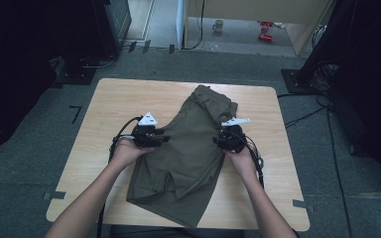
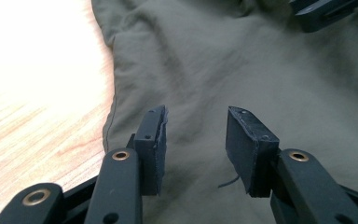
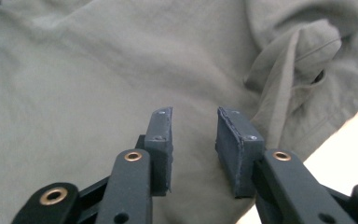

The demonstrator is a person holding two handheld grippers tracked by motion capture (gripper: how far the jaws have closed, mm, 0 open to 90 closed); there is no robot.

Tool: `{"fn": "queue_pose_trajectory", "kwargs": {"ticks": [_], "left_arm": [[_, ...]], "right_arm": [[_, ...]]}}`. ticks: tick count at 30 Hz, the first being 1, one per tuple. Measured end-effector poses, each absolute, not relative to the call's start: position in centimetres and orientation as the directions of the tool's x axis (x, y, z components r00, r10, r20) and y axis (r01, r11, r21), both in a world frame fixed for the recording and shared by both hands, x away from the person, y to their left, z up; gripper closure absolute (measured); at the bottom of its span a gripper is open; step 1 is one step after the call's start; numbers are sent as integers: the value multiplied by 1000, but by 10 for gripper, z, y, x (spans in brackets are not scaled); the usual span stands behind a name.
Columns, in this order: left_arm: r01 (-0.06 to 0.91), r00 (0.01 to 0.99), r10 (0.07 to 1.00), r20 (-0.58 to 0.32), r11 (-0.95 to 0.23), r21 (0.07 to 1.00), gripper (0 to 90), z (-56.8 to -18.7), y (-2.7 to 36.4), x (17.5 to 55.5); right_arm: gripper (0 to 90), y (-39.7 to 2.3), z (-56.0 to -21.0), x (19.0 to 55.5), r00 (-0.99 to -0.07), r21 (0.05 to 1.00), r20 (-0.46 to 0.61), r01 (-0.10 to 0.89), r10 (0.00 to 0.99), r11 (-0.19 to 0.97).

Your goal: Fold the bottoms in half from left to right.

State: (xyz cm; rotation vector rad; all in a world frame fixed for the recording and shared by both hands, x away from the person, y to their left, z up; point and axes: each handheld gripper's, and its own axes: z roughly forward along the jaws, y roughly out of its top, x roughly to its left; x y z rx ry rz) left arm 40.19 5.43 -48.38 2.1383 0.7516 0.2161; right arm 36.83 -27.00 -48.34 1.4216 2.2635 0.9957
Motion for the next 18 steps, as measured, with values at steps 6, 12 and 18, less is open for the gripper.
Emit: {"fn": "queue_pose_trajectory", "kwargs": {"ticks": [6, 12, 18], "left_arm": [[456, 803, 587, -104, -492, 741, 574, -495, 52, 406], [480, 802, 585, -119, -513, 711, 558, -503, 52, 409], [456, 809, 580, -95, -517, 725, 554, -511, 52, 404]], "right_arm": [[582, -278, -496, 357, -474, 698, 106, 662, 874, 274], [552, -281, -508, 348, -477, 698, 106, 660, 872, 276], [543, -281, -515, 344, -483, 729, 82, 626, 872, 278]]}}
